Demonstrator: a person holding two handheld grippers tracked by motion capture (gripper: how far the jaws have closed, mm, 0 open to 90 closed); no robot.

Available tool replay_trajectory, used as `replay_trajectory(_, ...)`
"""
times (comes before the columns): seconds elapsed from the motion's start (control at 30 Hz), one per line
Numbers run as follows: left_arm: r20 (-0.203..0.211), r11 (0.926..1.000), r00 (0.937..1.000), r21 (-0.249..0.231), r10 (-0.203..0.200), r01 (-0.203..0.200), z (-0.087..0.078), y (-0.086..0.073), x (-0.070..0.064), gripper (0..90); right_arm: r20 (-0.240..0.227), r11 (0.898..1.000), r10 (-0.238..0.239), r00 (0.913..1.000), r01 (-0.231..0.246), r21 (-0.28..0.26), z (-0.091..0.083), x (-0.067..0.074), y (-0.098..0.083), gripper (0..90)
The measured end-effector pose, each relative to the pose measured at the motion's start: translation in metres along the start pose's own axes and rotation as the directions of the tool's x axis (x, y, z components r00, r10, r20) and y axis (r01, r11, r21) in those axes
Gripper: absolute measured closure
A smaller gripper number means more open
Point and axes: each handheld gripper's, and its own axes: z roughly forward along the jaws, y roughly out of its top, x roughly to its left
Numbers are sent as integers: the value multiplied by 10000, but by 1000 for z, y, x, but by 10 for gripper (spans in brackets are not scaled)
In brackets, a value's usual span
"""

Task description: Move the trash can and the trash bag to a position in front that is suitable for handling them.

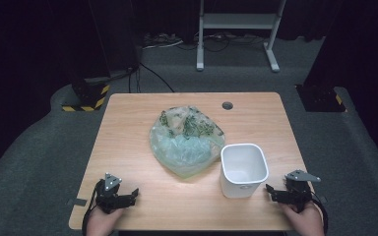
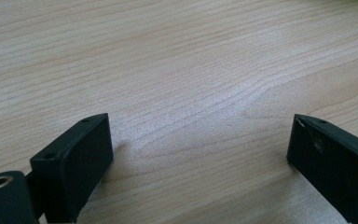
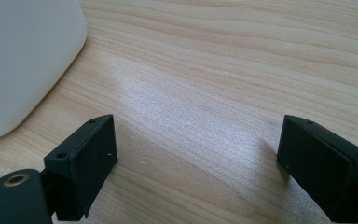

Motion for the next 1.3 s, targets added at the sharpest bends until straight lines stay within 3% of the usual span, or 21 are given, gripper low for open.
replay_trajectory(0.17,-131,9997,9998,175,142,-140,2,5,-1,62,-3,10000,-3,10000,3,10,0,0,0,116)
replay_trajectory(0.33,183,9996,9998,289,68,-73,4,13,-9,57,18,10000,-7,10000,7,48,2,0,2,116)
replay_trajectory(0.57,709,9997,9973,-124,199,-191,-1,30,-29,57,73,10000,30,10000,-30,4,4,0,4,116)
replay_trajectory(0.73,1014,9970,9933,-587,554,-496,-3,55,-50,60,12,10000,-17,10000,17,7,2,-1,3,116)
replay_trajectory(1.3,1393,9904,9869,-1218,818,-649,15,111,-69,94,35,10000,-29,10000,29,-11,3,0,3,115)
